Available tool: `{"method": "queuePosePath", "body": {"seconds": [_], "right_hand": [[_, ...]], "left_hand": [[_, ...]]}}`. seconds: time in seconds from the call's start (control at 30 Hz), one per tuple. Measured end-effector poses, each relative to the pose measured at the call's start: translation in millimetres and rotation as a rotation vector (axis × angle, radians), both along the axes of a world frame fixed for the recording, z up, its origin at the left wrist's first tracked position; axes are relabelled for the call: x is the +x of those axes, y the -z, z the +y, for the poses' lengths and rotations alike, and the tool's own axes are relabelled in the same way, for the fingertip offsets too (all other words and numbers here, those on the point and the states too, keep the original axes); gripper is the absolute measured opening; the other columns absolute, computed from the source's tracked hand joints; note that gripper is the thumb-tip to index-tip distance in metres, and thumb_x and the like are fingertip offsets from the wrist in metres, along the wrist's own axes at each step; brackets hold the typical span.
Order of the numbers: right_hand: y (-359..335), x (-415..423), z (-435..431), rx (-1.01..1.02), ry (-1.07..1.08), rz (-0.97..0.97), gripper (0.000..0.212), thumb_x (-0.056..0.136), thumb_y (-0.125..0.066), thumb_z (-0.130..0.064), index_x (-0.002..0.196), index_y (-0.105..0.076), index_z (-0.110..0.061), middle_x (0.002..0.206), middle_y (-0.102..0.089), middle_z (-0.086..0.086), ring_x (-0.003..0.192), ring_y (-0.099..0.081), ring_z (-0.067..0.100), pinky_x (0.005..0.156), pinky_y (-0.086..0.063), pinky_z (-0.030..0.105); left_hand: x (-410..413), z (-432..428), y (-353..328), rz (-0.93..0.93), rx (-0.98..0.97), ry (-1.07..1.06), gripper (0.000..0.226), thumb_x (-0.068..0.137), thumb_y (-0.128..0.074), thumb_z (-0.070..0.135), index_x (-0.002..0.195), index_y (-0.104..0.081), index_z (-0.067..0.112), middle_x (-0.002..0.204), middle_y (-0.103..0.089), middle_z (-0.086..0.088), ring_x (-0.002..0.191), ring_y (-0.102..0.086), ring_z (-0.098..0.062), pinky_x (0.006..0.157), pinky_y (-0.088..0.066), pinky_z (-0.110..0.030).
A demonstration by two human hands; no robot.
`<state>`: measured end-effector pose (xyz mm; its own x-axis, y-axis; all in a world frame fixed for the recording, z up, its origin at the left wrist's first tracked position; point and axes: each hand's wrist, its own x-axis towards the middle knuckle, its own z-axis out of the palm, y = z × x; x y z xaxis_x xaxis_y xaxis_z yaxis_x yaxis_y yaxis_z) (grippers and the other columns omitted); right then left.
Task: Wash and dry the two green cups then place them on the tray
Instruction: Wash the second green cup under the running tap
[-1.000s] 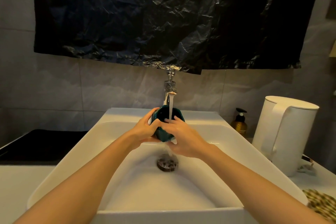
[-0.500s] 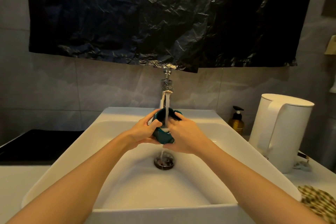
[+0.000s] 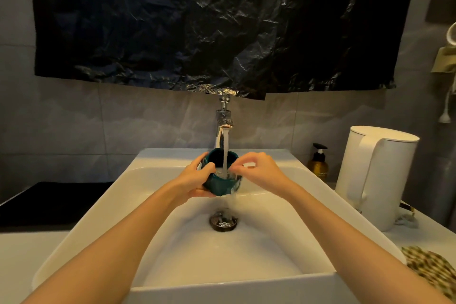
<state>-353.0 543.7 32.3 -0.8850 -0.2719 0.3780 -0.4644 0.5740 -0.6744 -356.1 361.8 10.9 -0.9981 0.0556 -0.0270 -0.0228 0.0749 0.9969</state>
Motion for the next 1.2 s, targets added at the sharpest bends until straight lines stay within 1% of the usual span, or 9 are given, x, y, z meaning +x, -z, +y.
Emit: {"method": "queuePosePath", "body": {"seconds": [0.07,0.13,0.2,0.3,0.47,0.57,0.8,1.0,1.2], "right_hand": [[-3,-5,-4,-0.102,0.123,-0.099,0.024,0.088,-0.062,-0.016,0.111,-0.066,-0.017,0.106,-0.061,-0.003,0.105,-0.057,0.015,0.083,-0.05,0.03],[-5,-7,-13,-0.234,0.156,-0.46,0.04,0.09,-0.059,-0.012,0.128,-0.047,-0.014,0.124,-0.052,0.009,0.108,-0.056,0.027,0.074,-0.057,0.036],[-7,-1,-17,-0.442,0.119,-0.814,0.033,0.092,-0.055,-0.011,0.123,-0.044,-0.009,0.119,-0.054,0.016,0.098,-0.062,0.033,0.074,-0.06,0.041],[-5,4,-18,-0.6,0.113,-0.931,0.013,0.093,-0.052,-0.017,0.103,-0.048,-0.009,0.098,-0.06,0.017,0.082,-0.064,0.031,0.068,-0.06,0.041],[-1,-7,-20,-0.189,0.284,-0.568,0.021,0.094,-0.04,-0.027,0.109,-0.049,-0.015,0.102,-0.061,0.013,0.088,-0.061,0.028,0.059,-0.058,0.036],[2,-10,-13,-0.017,0.26,-0.377,0.023,0.091,-0.039,-0.025,0.106,-0.054,-0.016,0.094,-0.061,0.009,0.081,-0.062,0.029,0.055,-0.054,0.03],[10,-21,-3,0.057,0.161,-0.195,0.022,0.092,-0.039,-0.023,0.106,-0.054,-0.03,0.109,-0.062,0.003,0.097,-0.057,0.023,0.089,-0.051,0.042],[13,-15,-3,0.09,0.149,-0.014,0.03,0.09,-0.041,-0.025,0.115,-0.053,-0.036,0.109,-0.063,-0.003,0.097,-0.057,0.021,0.086,-0.051,0.041],[12,-5,-3,0.232,0.215,0.244,0.04,0.082,-0.041,-0.032,0.12,-0.051,-0.037,0.116,-0.06,-0.008,0.099,-0.057,0.019,0.075,-0.043,0.031]], "left_hand": [[2,2,-2,-0.033,0.052,-0.002,0.044,0.097,-0.046,0.017,0.137,-0.038,0.032,0.134,-0.049,-0.013,0.111,-0.057,-0.037,0.072,-0.059,-0.044],[4,4,-5,-0.091,0.1,0.008,0.038,0.095,-0.046,0.017,0.132,-0.042,0.027,0.13,-0.051,-0.014,0.106,-0.06,-0.035,0.071,-0.059,-0.044],[5,2,-5,-0.191,0.175,0.056,0.036,0.092,-0.051,0.018,0.127,-0.045,0.022,0.124,-0.056,-0.017,0.102,-0.063,-0.035,0.075,-0.058,-0.045],[8,-2,-4,-0.349,0.275,0.147,0.042,0.085,-0.059,0.018,0.124,-0.045,0.018,0.12,-0.059,-0.02,0.098,-0.066,-0.04,0.079,-0.057,-0.047],[10,7,-2,-0.418,0.062,0.25,0.034,0.092,-0.05,0.013,0.125,-0.04,0.012,0.117,-0.06,-0.021,0.099,-0.066,-0.034,0.083,-0.056,-0.041],[7,20,2,-0.311,-0.089,0.268,0.028,0.087,-0.063,0.013,0.113,-0.052,0.016,0.116,-0.063,-0.014,0.103,-0.065,-0.028,0.085,-0.056,-0.04],[-23,31,9,-0.168,-0.211,-0.058,0.028,0.085,-0.067,0.017,0.109,-0.056,0.008,0.108,-0.063,-0.014,0.095,-0.064,-0.028,0.079,-0.057,-0.039],[-27,28,13,0.095,-0.319,-0.212,0.015,0.087,-0.062,0.029,0.096,-0.061,0.017,0.092,-0.067,-0.011,0.078,-0.064,-0.025,0.06,-0.055,-0.033],[-19,25,11,0.186,-0.156,0.141,0.049,0.086,-0.051,-0.011,0.127,-0.049,0.016,0.113,-0.061,-0.012,0.105,-0.059,-0.028,0.08,-0.054,-0.035]]}}
